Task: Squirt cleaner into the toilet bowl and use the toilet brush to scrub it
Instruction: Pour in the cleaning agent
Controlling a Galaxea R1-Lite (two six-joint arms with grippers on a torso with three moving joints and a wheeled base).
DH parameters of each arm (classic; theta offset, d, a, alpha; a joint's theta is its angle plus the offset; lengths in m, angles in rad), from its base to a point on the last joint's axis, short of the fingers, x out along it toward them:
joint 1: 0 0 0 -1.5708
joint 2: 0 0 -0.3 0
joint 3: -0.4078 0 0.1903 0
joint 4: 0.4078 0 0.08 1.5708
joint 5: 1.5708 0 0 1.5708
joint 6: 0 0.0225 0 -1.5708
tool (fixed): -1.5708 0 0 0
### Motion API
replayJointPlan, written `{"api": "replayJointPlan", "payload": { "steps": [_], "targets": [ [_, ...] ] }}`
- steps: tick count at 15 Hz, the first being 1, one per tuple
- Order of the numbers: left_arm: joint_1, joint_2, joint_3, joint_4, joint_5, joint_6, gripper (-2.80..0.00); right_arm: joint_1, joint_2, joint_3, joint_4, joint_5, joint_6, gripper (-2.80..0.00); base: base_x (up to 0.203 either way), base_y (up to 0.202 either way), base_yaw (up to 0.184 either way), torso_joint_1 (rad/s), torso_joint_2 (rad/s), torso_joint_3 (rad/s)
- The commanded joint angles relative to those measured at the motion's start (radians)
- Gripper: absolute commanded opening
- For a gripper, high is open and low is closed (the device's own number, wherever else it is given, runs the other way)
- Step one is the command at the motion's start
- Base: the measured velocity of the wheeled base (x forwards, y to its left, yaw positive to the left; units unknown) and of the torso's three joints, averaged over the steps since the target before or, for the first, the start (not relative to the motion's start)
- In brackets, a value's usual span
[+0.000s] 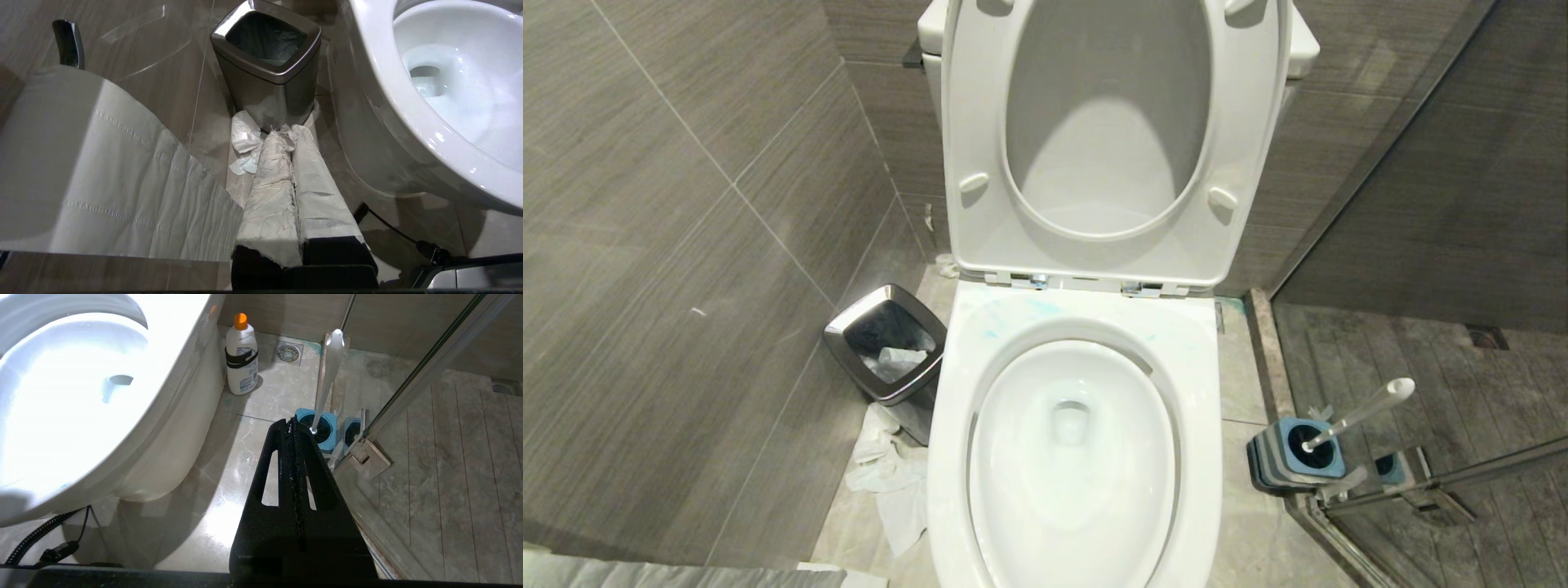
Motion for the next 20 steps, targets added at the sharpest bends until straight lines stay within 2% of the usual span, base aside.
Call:
{"api": "replayJointPlan", "payload": {
  "steps": [1, 4, 7, 20],
  "targets": [
    [0.0, 0.002, 0.006, -0.002, 0.002, -0.003, -2.8, 0.0, -0.001, 0.012, -0.001, 0.0, -0.001, -2.8, 0.0, 0.0, 0.0, 0.0, 0.0, 0.0],
    [0.0, 0.002, 0.006, -0.003, 0.005, -0.033, -2.8, 0.0, -0.001, 0.012, -0.001, 0.0, -0.001, -2.8, 0.0, 0.0, 0.0, 0.0, 0.0, 0.0],
    [0.0, 0.0, 0.006, -0.004, 0.035, -0.102, -2.8, 0.0, -0.001, 0.012, -0.001, 0.0, -0.001, -2.8, 0.0, 0.0, 0.0, 0.0, 0.0, 0.0],
    [0.0, 0.0, 0.006, -0.004, 0.035, -0.103, -2.8, 0.0, -0.001, 0.012, -0.001, 0.0, -0.001, -2.8, 0.0, 0.0, 0.0, 0.0, 0.0, 0.0]
  ]
}}
